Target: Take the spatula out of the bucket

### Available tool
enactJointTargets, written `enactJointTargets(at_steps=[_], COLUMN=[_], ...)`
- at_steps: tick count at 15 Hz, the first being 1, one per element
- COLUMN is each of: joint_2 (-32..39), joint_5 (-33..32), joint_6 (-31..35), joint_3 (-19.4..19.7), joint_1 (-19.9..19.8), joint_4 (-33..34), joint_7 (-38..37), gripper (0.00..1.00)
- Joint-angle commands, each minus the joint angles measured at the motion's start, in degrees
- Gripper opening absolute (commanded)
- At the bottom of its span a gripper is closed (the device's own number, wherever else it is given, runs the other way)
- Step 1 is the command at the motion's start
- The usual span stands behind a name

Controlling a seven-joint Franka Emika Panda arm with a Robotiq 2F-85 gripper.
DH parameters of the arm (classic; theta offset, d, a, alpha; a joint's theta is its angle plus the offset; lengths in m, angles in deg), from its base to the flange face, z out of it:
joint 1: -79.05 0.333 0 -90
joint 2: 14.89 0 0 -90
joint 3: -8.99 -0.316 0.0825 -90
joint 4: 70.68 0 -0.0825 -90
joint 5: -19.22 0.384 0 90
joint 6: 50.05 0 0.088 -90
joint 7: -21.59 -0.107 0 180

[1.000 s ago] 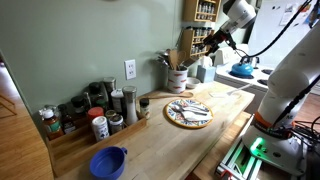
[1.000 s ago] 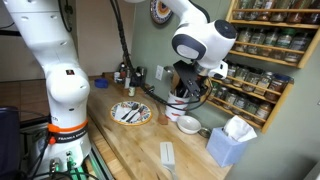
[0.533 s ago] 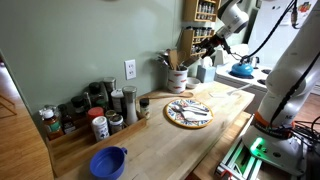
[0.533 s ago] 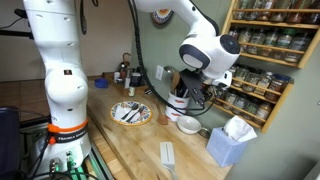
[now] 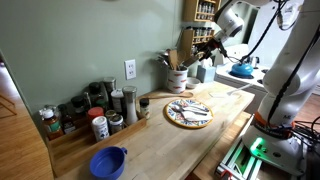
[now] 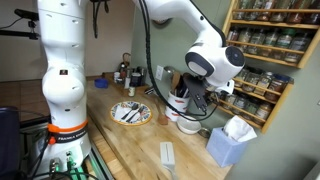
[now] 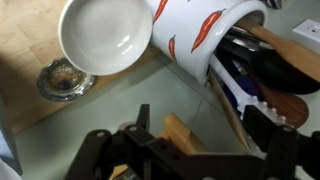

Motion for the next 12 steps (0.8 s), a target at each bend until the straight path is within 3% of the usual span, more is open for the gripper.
enactJointTargets(at_steps=[1,2,3,4,5,8,12], joint_2=[2.7,3.1,3.5,3.8,4.2,5.2,6.2], joint_5=[1.7,1.9,2.1,2.3,2.4,3.0,3.9], joint_6=[-3.5,-4.3,-4.9,-5.7,-6.1,-8.5,-10.8], joint_3=[-2.1,-2.5,-2.8,-3.1,-3.3,-3.8,-3.9], joint_1=[-2.7,-3.0,-3.2,-3.5,-3.7,-4.5,-5.7], joint_4=[2.4,2.8,3.2,3.6,3.9,4.9,6.0], joint_7=[0.4,0.3,0.1,0.0,-0.1,-0.5,-0.7], gripper=[0.80,0.66,0.61,0.62,0.54,0.42,0.38])
